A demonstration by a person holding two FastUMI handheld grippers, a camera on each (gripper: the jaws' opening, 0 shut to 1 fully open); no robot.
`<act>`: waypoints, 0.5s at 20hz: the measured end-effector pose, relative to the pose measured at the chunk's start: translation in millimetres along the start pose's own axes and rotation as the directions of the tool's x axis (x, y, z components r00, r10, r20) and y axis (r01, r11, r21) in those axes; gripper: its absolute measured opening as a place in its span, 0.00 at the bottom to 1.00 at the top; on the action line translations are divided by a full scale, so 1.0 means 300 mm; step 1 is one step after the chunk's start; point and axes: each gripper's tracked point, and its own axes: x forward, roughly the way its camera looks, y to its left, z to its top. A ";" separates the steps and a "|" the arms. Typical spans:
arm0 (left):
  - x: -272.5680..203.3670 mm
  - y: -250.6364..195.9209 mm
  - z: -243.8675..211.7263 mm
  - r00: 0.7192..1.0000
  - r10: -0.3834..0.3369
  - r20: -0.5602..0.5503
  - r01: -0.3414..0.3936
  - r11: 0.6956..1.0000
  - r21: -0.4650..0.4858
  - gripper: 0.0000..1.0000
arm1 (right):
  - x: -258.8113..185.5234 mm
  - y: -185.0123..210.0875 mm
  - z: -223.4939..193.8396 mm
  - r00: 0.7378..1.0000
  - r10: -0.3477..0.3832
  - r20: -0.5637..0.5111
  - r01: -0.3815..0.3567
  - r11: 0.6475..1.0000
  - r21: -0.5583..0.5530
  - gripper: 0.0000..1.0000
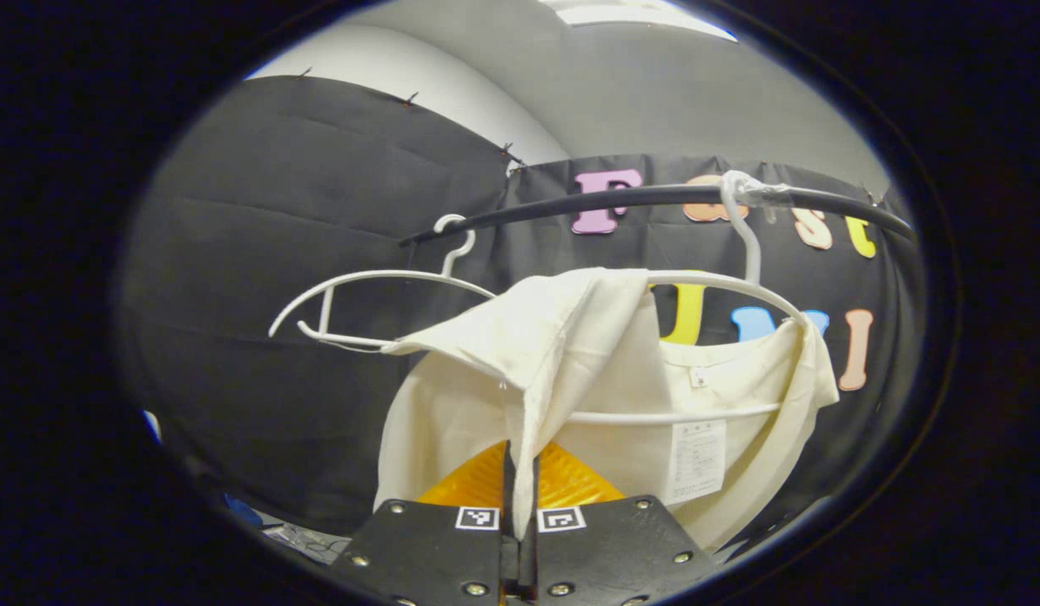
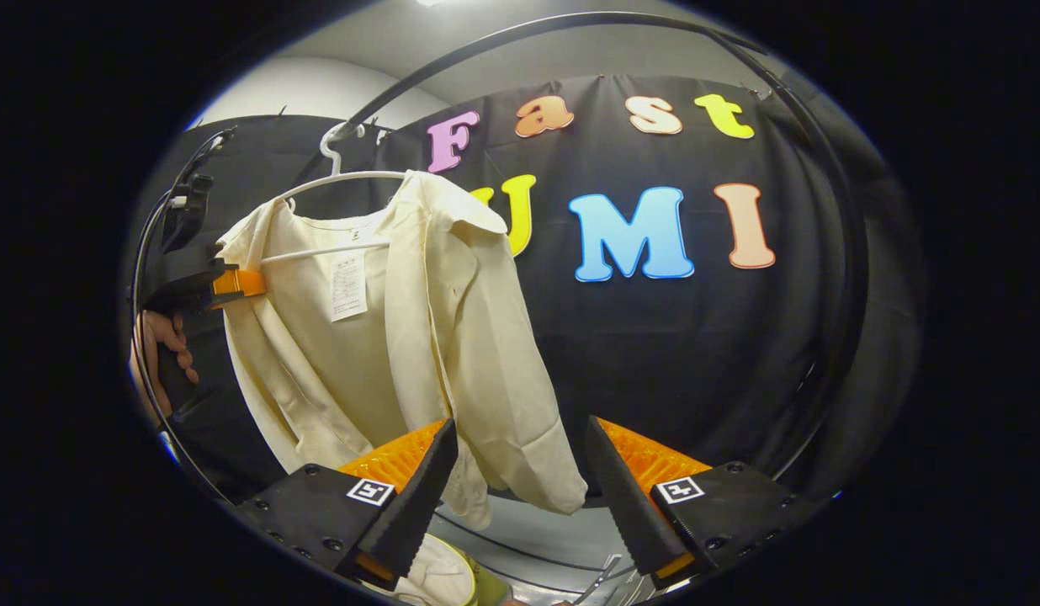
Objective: Grasp the clothes on the hanger with both hands and then place them into the laundry hamper below.
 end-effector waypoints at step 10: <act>-0.108 0.017 0.062 1.000 -0.025 0.019 0.025 0.999 0.022 0.01 | 0.070 0.262 0.205 0.970 0.193 0.144 -0.189 0.981 -0.045 0.92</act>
